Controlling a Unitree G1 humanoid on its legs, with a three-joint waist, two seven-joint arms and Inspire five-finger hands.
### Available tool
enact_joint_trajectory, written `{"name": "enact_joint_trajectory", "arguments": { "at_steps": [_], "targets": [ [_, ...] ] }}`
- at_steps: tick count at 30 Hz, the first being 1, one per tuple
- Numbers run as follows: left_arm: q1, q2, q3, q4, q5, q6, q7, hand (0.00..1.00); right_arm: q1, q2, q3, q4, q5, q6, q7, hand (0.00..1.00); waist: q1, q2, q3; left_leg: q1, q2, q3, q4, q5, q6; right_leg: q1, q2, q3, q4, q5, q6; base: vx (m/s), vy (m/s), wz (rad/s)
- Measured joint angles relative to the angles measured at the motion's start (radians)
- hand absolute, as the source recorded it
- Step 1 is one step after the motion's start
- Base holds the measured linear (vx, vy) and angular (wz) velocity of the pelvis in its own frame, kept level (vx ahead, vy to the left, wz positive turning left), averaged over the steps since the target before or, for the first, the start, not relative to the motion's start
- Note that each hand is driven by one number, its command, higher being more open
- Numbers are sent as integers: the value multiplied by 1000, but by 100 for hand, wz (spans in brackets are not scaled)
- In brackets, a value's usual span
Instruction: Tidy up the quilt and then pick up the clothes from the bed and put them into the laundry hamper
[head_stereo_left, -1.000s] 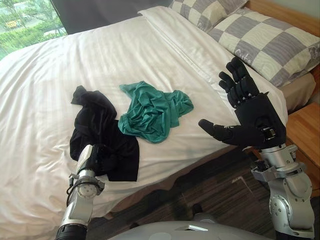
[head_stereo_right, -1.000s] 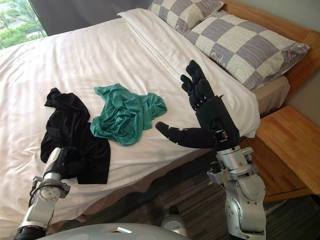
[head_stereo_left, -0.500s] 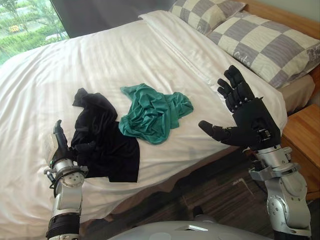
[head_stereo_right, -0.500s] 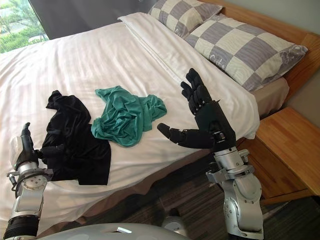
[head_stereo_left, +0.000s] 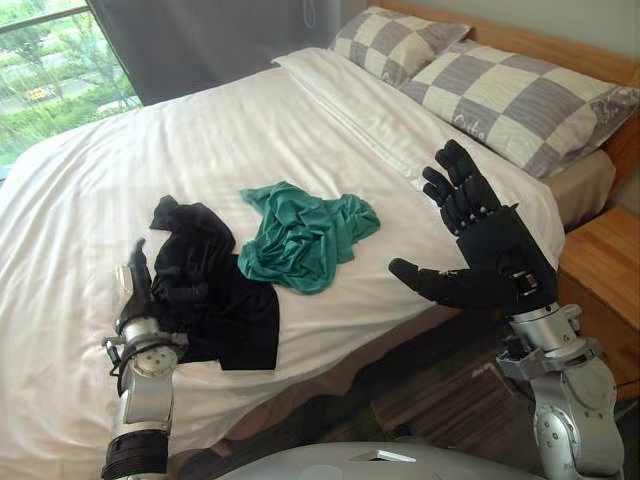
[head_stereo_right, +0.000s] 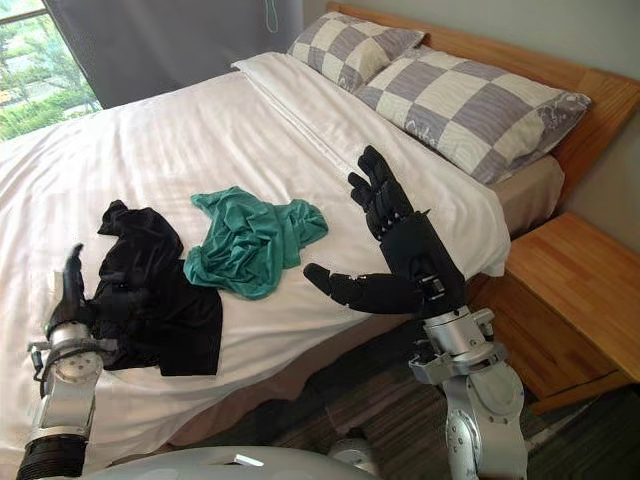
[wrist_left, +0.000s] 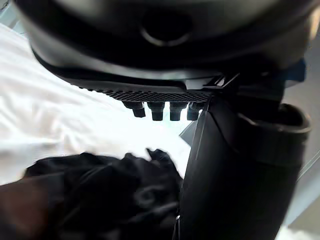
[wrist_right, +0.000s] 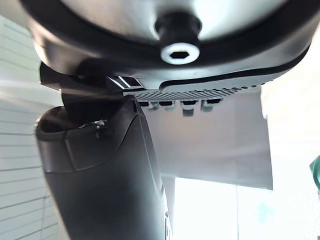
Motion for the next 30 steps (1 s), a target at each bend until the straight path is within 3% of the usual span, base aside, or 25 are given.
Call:
{"name": "enact_joint_trajectory", "arguments": {
  "at_steps": [6, 9, 10, 13, 16, 19, 21, 24, 25, 30],
  "targets": [
    [-155, -14, -1, 235, -2, 68, 92, 100, -137, -81, 6, 0, 0, -2, -21, 100, -7, -6, 91, -95, -19, 37, 4, 37, 15, -157, -4, 52, 75, 6, 6, 15, 0, -16],
    [-254, -14, 25, 267, -2, 71, 159, 100, -251, -132, 11, 0, 1, -2, -20, 100, 0, 11, 151, -124, -23, 47, 5, 47, 19, -224, -3, 70, 126, -4, -3, 21, -14, -9],
    [-286, -14, 35, 286, -2, 81, 180, 0, -292, -154, 14, 0, 2, -2, -20, 100, -1, 20, 172, -137, -25, 53, 5, 51, 20, -248, -3, 78, 141, -8, -4, -6, -17, -11],
    [-345, -13, 64, 310, -3, 86, 214, 0, -336, -193, 12, 0, 10, -4, -21, 100, -2, 23, 219, -163, -22, 64, 4, 60, 21, -292, 2, 89, 167, -20, -4, -36, -25, -9],
    [-370, 1, 73, 329, 1, 81, 208, 0, -336, -226, 21, -6, 7, -5, -30, 100, -2, 10, 250, -179, -13, 68, 4, 54, 23, -308, 12, 89, 171, -24, -7, -30, -34, -3],
    [-369, 37, 59, 343, 44, 40, 201, 0, -344, -259, 60, -40, -23, -6, -69, 100, 0, -5, 262, -193, 2, 75, 23, 48, 20, -313, 15, 82, 171, -23, -4, -7, -22, 1],
    [-369, 83, 44, 360, 40, 1, 201, 0, -377, -284, 103, -50, -67, -6, -91, 100, 0, -22, 273, -198, 6, 73, 36, 45, 20, -312, 15, 79, 171, -17, 4, 7, -15, 5],
    [-366, 145, 7, 356, 10, -125, 180, 0, -438, -304, 162, -70, -162, -1, -136, 100, 4, -41, 303, -214, 1, 22, 33, 66, 27, -296, 1, 35, 172, -14, -2, 36, -31, 38],
    [-364, 154, -2, 342, -13, -142, 170, 0, -450, -304, 169, -70, -176, 4, -142, 100, 6, -43, 305, -223, 0, 7, 33, 69, 31, -295, -3, 24, 173, -13, -2, 54, -16, 54],
    [-325, 167, -42, 198, -159, -265, -12, 0, -597, -303, 225, 67, -368, 121, -232, 100, 63, -64, 321, -229, -17, -106, 7, 96, 42, -243, -28, -59, 163, -17, -3, 80, -1, 57]
  ]
}}
